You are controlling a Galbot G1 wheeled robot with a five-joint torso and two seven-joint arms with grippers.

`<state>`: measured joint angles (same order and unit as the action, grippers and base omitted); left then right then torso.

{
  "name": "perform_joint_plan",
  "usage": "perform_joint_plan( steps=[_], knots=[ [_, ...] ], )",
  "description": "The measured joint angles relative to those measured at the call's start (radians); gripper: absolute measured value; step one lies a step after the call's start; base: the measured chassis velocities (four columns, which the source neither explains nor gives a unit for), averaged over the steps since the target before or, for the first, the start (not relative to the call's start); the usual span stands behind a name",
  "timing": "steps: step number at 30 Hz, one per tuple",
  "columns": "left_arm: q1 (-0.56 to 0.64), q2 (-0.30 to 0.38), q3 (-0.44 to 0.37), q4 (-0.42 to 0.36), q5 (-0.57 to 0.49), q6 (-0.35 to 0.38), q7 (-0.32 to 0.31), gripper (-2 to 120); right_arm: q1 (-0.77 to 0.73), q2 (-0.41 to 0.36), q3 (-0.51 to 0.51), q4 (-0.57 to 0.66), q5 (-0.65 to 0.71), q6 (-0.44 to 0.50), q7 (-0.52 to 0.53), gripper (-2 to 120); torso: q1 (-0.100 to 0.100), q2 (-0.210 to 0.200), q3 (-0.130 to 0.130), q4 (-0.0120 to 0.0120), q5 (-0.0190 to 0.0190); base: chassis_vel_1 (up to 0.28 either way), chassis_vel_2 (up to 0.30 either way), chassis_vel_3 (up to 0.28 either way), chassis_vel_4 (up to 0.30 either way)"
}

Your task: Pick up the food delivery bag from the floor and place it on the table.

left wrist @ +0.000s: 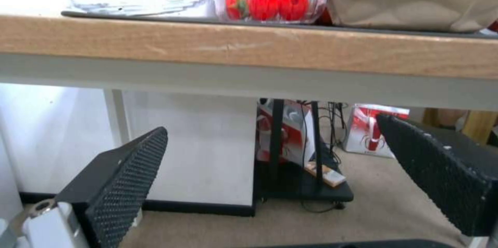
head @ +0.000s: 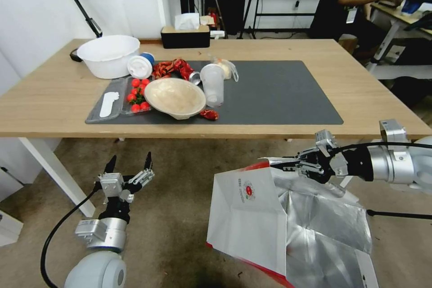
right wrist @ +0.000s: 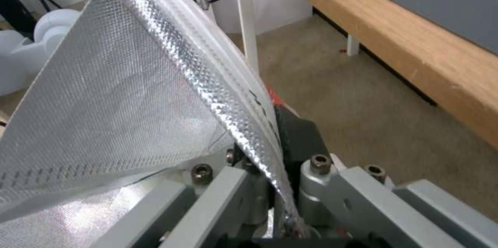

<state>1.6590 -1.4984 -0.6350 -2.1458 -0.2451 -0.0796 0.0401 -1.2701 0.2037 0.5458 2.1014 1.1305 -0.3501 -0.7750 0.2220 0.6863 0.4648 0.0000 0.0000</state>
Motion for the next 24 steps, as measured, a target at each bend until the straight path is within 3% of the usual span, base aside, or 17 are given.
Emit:
perform_joint_plan(
  steps=[24],
  knots=[
    [0.001,-0.002,0.002,0.002,0.001,-0.002,0.001,100,-0.007,0.007,-0.001,-0.001,-0.007,0.002,0.0,0,0.043,0.105,0.061,0.0,0.0,0.0,0.0,0.0,0.0]
  ],
)
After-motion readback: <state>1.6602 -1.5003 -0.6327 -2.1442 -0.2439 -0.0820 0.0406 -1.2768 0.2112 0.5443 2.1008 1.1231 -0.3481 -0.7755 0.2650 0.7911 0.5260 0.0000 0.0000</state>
